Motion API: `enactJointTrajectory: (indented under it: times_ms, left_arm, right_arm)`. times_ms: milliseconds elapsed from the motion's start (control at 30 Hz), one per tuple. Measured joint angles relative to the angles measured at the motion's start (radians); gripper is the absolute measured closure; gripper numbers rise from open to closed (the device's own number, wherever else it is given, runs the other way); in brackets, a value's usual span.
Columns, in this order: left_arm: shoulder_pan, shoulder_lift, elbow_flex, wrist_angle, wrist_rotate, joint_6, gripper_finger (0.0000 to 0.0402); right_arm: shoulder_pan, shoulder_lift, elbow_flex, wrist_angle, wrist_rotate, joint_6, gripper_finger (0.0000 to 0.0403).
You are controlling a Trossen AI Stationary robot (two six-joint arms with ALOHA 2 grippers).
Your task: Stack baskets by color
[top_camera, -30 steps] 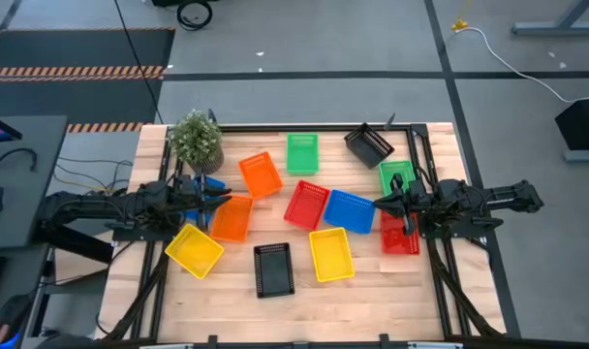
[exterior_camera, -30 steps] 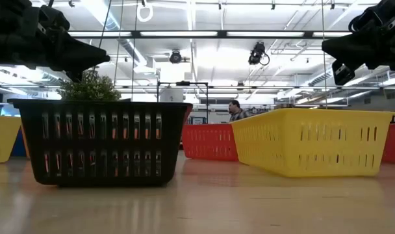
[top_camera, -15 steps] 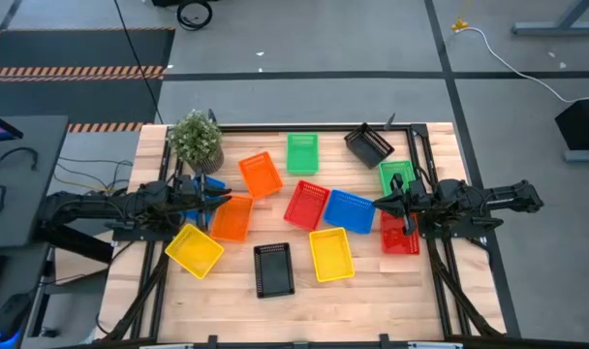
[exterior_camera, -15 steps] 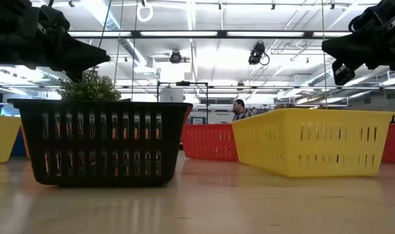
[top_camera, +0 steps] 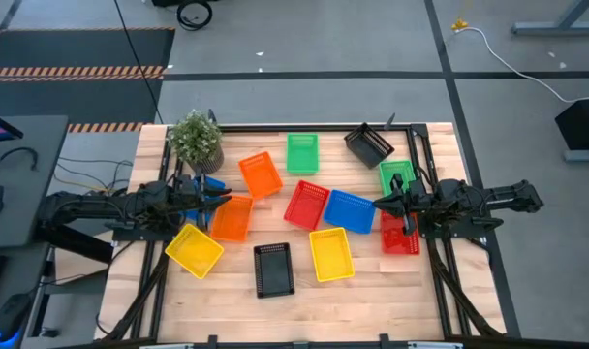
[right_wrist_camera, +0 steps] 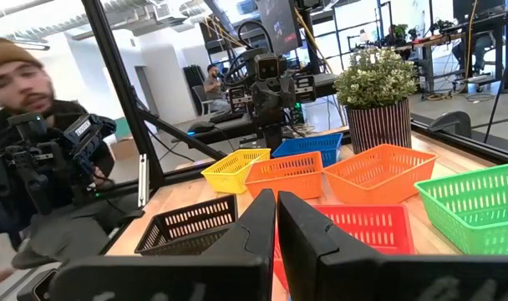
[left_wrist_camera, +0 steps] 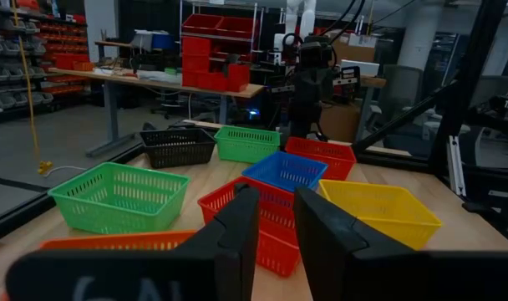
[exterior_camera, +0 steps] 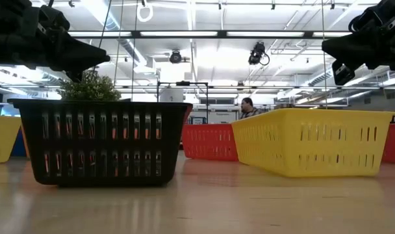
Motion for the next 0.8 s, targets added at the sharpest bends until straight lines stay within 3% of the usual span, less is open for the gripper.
enactJointTrajectory:
  times_ms: [800]
  left_arm:
    - [0.000,0.000,0.000,0.000,0.000,0.000,0.0311]
  right_arm:
    - [0.000,0.000,0.000,0.000,0.000,0.000,0.0381]
